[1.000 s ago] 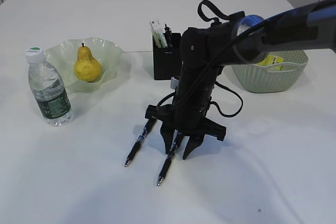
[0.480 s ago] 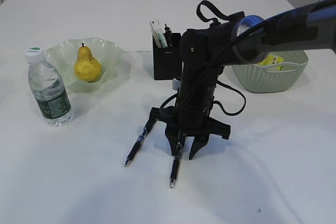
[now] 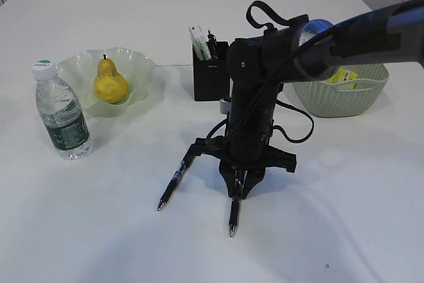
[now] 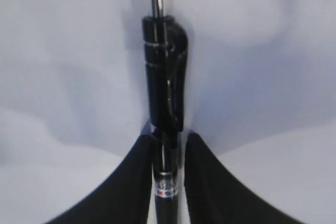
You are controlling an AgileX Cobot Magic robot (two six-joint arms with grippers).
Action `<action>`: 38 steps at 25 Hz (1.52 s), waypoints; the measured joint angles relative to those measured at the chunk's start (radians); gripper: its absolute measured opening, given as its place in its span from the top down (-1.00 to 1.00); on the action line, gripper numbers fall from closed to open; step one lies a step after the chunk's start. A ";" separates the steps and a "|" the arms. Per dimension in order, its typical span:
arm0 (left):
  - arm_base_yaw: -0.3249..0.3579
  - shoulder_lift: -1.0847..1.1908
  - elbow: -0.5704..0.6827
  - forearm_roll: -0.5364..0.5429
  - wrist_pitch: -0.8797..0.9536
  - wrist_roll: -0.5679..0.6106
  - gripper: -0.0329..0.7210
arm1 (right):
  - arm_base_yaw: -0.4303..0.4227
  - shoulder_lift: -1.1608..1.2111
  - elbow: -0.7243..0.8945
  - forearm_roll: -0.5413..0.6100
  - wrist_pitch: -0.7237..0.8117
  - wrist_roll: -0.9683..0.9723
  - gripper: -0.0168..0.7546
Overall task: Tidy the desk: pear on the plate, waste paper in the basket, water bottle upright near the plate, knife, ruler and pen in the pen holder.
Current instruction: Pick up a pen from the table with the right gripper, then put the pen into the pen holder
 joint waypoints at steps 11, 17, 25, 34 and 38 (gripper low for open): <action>0.000 0.000 0.000 0.000 0.000 0.000 0.16 | 0.000 0.000 0.000 -0.092 0.032 -0.086 0.68; 0.000 0.000 0.000 0.000 0.000 0.000 0.16 | 0.000 0.002 -0.014 -0.140 0.066 -0.207 0.68; 0.000 0.000 0.000 0.000 0.000 0.000 0.16 | 0.000 0.005 -0.181 -0.214 0.125 -0.237 0.68; 0.000 0.000 0.000 0.000 0.000 0.000 0.16 | 0.000 0.005 -0.304 -0.300 0.136 -0.284 0.68; 0.000 0.000 0.000 0.000 0.000 0.000 0.16 | 0.000 0.005 -0.322 -0.363 0.093 -0.289 0.68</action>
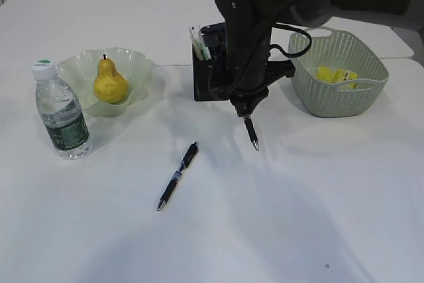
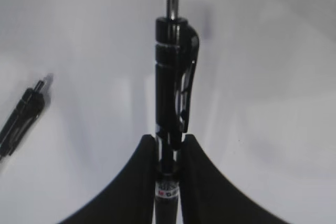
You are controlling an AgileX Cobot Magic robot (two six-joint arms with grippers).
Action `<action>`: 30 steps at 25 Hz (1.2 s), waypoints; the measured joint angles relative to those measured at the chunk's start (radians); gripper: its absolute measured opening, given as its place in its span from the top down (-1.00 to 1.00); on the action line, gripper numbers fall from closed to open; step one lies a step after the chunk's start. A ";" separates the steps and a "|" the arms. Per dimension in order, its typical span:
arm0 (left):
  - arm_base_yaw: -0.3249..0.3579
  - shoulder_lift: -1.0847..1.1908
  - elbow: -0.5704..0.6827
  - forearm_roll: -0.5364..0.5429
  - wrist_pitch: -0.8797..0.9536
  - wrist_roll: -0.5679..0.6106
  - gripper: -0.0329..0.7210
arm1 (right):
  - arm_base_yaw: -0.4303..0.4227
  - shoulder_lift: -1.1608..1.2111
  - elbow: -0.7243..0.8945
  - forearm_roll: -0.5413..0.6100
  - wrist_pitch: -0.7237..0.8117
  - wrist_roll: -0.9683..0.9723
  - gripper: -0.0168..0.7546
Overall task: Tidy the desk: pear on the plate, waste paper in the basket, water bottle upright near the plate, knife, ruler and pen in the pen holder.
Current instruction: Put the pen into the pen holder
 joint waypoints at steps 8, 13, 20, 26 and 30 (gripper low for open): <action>0.000 0.000 0.000 0.000 0.000 0.000 0.16 | 0.000 0.002 -0.070 -0.032 -0.140 -0.002 0.68; 0.000 0.000 0.000 0.000 0.000 0.000 0.16 | 0.000 0.002 -0.087 -0.083 -0.255 0.012 0.68; 0.000 0.000 0.000 0.000 0.000 0.000 0.16 | -0.030 0.002 -0.087 -0.141 -0.387 0.047 0.69; 0.000 0.000 0.000 0.000 0.000 0.000 0.16 | -0.071 0.002 -0.087 -0.171 -0.510 0.055 0.69; 0.000 0.000 0.000 0.000 0.000 0.000 0.16 | -0.073 0.002 -0.087 -0.210 -0.620 0.057 0.69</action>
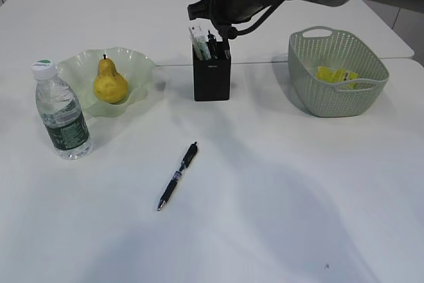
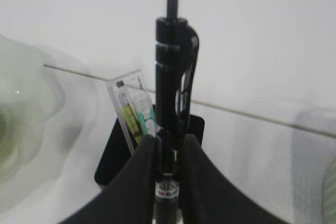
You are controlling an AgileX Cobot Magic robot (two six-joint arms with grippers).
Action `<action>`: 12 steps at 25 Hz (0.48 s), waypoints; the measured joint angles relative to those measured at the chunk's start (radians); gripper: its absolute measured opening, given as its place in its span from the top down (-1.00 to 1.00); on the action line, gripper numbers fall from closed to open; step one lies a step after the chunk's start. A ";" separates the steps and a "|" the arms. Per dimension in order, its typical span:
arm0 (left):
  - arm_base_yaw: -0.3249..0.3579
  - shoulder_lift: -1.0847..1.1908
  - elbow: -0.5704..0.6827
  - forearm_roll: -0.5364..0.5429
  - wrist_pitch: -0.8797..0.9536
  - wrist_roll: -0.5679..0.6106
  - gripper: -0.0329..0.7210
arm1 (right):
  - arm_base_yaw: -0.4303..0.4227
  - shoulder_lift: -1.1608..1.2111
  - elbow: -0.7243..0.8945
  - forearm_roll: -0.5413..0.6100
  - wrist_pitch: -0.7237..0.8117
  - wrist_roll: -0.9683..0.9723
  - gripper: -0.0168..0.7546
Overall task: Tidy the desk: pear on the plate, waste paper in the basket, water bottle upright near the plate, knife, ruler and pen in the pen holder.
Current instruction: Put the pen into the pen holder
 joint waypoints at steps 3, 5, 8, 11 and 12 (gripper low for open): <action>0.000 0.000 0.000 0.000 0.000 0.000 0.16 | 0.000 0.000 0.000 -0.037 -0.077 0.000 0.69; 0.000 0.000 0.000 0.000 0.000 0.000 0.16 | 0.000 0.000 0.000 -0.058 -0.123 0.000 0.69; 0.000 0.000 0.000 0.000 0.000 0.000 0.16 | -0.006 0.000 0.000 -0.075 -0.179 0.000 0.69; 0.000 0.000 0.000 0.000 0.000 0.000 0.16 | -0.019 0.000 0.000 -0.089 -0.227 0.000 0.69; 0.000 0.000 0.000 0.000 0.000 0.000 0.16 | -0.025 0.000 0.000 -0.092 -0.235 0.002 0.69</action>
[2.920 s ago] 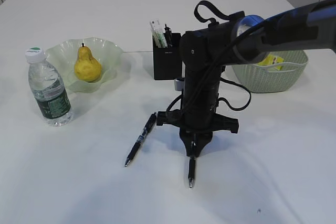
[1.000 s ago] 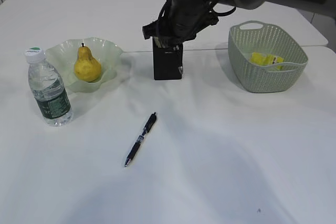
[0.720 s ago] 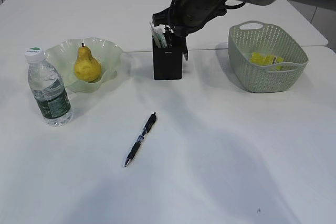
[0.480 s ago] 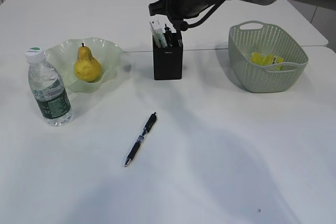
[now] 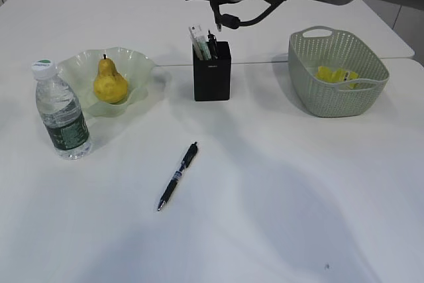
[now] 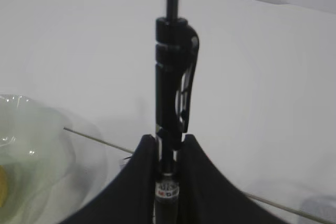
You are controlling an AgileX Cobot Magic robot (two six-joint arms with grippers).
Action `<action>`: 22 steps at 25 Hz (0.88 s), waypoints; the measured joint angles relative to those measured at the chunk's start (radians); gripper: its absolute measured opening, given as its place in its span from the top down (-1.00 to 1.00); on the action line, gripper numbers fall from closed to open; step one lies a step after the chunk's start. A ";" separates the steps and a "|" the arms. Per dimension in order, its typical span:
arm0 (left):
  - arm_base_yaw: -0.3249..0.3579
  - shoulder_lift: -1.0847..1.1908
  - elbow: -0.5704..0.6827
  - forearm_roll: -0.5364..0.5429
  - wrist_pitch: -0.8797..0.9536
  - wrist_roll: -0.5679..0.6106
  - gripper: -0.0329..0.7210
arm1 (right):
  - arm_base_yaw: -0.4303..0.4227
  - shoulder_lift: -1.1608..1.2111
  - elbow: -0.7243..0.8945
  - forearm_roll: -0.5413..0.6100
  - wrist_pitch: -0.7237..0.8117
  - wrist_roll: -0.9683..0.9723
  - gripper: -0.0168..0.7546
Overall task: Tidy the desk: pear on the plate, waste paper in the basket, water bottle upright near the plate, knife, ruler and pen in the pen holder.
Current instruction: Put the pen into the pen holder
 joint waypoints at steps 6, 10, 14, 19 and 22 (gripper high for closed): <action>0.000 0.000 0.000 0.000 0.000 0.000 0.16 | -0.028 0.004 0.000 -0.006 -0.039 0.013 0.69; 0.000 0.000 0.000 0.000 0.000 0.000 0.16 | -0.029 0.034 0.000 -0.008 -0.087 0.013 0.69; 0.000 0.000 0.000 0.000 0.000 0.000 0.16 | -0.029 0.073 0.000 -0.008 -0.122 0.015 0.69; 0.000 0.000 0.000 0.000 0.000 0.000 0.16 | -0.029 0.103 0.000 -0.019 -0.191 0.015 0.69; 0.000 0.000 0.000 0.000 0.000 0.000 0.16 | -0.029 0.125 0.000 -0.021 -0.215 0.015 0.69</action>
